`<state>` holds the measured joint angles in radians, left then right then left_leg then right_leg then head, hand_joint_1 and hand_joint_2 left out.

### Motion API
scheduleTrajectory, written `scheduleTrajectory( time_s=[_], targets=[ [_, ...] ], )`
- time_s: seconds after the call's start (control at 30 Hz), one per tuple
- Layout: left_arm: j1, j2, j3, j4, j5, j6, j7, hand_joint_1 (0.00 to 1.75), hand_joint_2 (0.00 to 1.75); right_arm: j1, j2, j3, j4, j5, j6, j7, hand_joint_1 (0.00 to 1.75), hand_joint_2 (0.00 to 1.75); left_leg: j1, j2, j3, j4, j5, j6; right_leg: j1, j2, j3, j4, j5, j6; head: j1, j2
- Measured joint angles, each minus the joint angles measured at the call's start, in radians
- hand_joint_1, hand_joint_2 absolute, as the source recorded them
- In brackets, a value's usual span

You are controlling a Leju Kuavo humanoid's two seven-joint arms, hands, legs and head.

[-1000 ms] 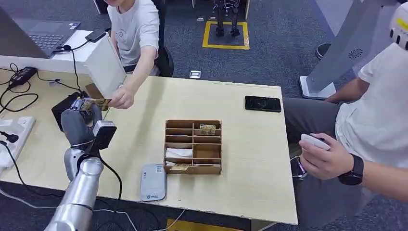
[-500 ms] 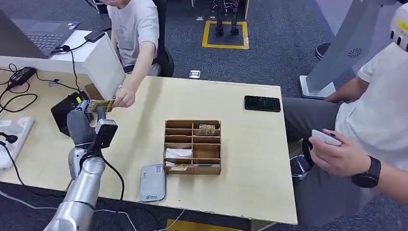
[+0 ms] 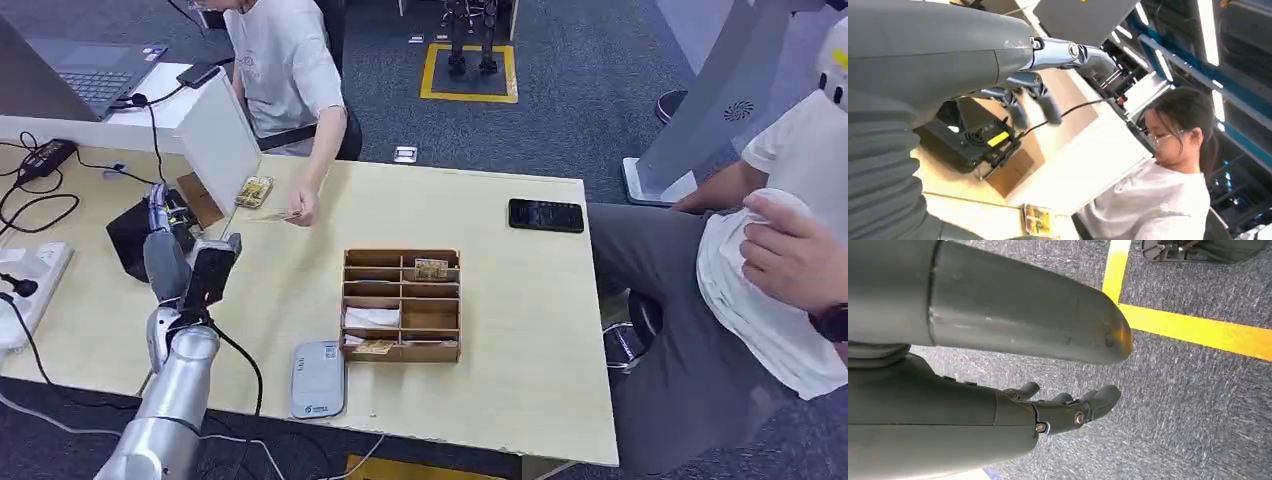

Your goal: Pass the card to the sensor for recognition and then transmit it.

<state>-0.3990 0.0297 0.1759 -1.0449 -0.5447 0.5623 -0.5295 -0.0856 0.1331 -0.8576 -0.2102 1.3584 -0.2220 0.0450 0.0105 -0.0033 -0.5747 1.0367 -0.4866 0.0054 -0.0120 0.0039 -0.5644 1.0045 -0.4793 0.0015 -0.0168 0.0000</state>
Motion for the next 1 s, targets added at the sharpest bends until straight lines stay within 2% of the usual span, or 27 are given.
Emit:
scheduleTrajectory(
  time_s=[0.13,0.23,0.47,0.6,0.7,0.77,0.87,1.0],
  targets=[
    [0.004,-0.004,0.000,-0.001,-0.012,-0.034,-0.007,0.00,1.75,0.000,0.000,0.000,0.000,-0.001,-0.003,0.000,0.00,0.00,0.000,0.000,0.000,0.000,0.000,0.000,0.000,0.000,0.000,0.000,0.000,0.000,0.000,0.000],
    [0.038,-0.007,-0.027,-0.057,-0.062,-0.102,-0.006,0.00,1.75,0.001,0.000,-0.002,0.000,-0.005,-0.005,0.000,0.00,0.00,0.000,0.001,0.000,0.000,0.000,0.000,0.000,0.000,0.000,0.000,0.000,0.000,0.000,0.000],
    [0.095,0.000,-0.195,-0.298,-0.158,-0.176,0.096,0.00,1.75,0.002,0.000,-0.024,0.000,-0.024,-0.013,-0.015,0.00,0.00,0.000,0.000,-0.001,0.000,0.000,0.000,0.000,0.000,0.000,0.000,0.000,0.000,0.000,0.000],
    [0.159,0.019,-0.347,-0.410,-0.273,-0.239,0.087,0.00,1.75,0.002,0.000,-0.043,0.000,-0.040,-0.018,-0.018,0.00,0.00,-0.001,0.001,0.000,0.000,-0.001,0.001,0.000,0.000,0.000,0.000,0.000,0.000,0.000,0.000],
    [0.205,0.034,-0.513,-0.471,-0.369,-0.235,0.108,0.00,1.75,0.003,-0.001,-0.060,0.000,-0.047,-0.022,-0.008,0.00,0.00,-0.001,0.000,-0.001,0.000,-0.001,0.001,0.000,0.000,-0.001,-0.001,0.000,0.000,0.000,0.000],
    [0.211,0.042,-0.604,-0.499,-0.388,-0.222,0.133,0.00,1.75,0.003,-0.001,-0.068,0.000,-0.052,-0.022,-0.003,0.00,0.00,-0.001,0.000,-0.001,0.000,-0.001,0.001,0.000,0.000,-0.001,-0.001,0.000,0.000,0.000,0.000],
    [0.211,0.049,-0.679,-0.527,-0.391,-0.211,0.149,0.00,1.75,0.004,-0.001,-0.075,0.000,-0.053,-0.024,0.000,0.00,0.00,-0.001,0.000,-0.001,0.000,-0.001,0.001,0.000,0.000,-0.001,-0.001,0.000,0.000,0.000,0.000],
    [0.213,0.056,-0.716,-0.549,-0.386,-0.186,0.162,0.00,1.75,0.004,-0.001,-0.083,-0.001,-0.053,-0.025,-0.002,0.00,0.00,0.000,0.000,-0.001,0.000,-0.001,0.001,0.000,0.000,-0.001,-0.001,0.000,0.000,0.000,0.000]
  ],
)
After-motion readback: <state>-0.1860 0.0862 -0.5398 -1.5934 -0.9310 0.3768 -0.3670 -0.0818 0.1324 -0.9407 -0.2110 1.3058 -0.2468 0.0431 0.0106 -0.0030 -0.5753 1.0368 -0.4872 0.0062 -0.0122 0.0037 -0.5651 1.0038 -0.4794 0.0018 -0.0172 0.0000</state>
